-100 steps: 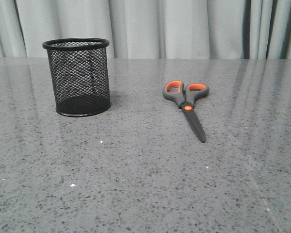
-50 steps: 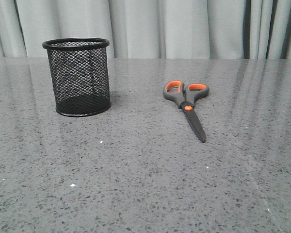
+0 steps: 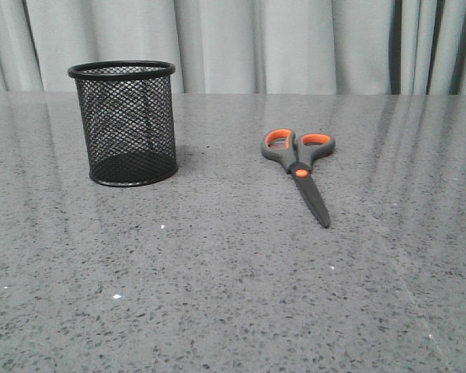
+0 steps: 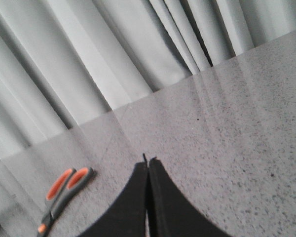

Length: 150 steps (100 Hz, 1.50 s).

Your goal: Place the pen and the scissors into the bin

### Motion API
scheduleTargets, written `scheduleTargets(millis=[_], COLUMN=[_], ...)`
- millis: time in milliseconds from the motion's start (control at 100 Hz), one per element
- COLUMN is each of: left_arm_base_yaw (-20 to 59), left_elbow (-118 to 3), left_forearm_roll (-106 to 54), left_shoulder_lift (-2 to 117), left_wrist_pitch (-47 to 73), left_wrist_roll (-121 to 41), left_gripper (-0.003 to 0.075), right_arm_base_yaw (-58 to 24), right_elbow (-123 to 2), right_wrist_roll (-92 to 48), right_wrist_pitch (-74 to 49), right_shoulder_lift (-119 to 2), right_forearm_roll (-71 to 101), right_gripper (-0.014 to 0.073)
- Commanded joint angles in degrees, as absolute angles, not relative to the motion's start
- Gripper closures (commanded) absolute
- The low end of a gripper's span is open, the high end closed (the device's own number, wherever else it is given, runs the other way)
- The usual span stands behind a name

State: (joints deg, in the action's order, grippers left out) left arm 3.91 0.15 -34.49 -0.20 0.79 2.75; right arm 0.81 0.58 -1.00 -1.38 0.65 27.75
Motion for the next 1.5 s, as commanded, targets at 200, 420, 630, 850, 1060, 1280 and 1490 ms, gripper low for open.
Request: scheduleTargets(millis=[200,420,630,850,1060,1280,1490], left_arm_base_yaw=[3.86,3.86,3.86,3.86,3.86,3.86,3.98], left_elbow=[-7.56,-21.59,-34.59,-39.74,-40.08,-40.08,-40.43], left_forearm_roll=[-33.61,-17.17,-11.28,-11.39,-11.58,-12.09,-12.08], left_shoulder_lift=[2.18,15.5,28.82,36.57,38.55,39.03,40.08], left_wrist_pitch=[4.26,16.68,30.31,34.94,34.7,34.92,35.81], left_wrist_roll=[3.16,3.02,-3.12,-3.12,-4.71,-5.87,-7.54], left_gripper=[0.0742,0.0742,0.0742,0.0741,0.0719,0.0443,0.0365], right_arm_base_yaw=[1.08,1.08,1.08,1.08,1.08,1.08,1.08], right_elbow=[-6.06,-16.42,-28.29,-34.61,-35.63,-35.71,-35.71], right_wrist_roll=[-1.81,-2.38,-2.73,-4.81,-6.44,-6.78,-6.78], right_wrist_pitch=[-3.84,-14.96,-28.85,-32.45,-32.5,-32.39,-32.39], right_shoulder_lift=[-2.25,-16.95,-32.74,-40.81,-41.77,-41.77,-41.77], right_forearm_roll=[28.68,25.52,23.12,23.12,23.12,23.12,23.12], right_gripper=[0.0661,0.0662,0.0662,0.0661,0.0506,0.0158,0.0161])
